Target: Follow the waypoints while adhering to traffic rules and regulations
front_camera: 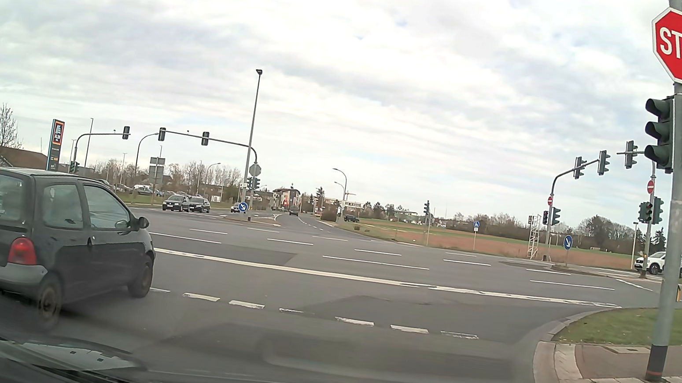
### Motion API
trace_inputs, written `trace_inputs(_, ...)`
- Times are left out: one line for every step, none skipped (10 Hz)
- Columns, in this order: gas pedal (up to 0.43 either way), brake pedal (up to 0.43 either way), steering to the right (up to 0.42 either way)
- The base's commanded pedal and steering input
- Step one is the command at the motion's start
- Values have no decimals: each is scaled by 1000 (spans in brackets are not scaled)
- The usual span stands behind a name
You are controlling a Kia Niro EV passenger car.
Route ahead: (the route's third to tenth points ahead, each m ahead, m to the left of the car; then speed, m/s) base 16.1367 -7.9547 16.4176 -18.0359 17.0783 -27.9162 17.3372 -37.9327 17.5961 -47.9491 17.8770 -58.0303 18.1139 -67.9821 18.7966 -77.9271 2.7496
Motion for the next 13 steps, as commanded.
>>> trace_inputs(319,0,-1)
trace_inputs(319,0,-1)
trace_inputs(319,0,-1)
trace_inputs(319,0,-1)
trace_inputs(319,0,-1)
trace_inputs(311,0,0)
trace_inputs(268,0,1)
trace_inputs(240,0,8)
trace_inputs(189,0,28)
trace_inputs(169,0,56)
trace_inputs(169,0,85)
trace_inputs(169,0,121)
trace_inputs(157,0,149)
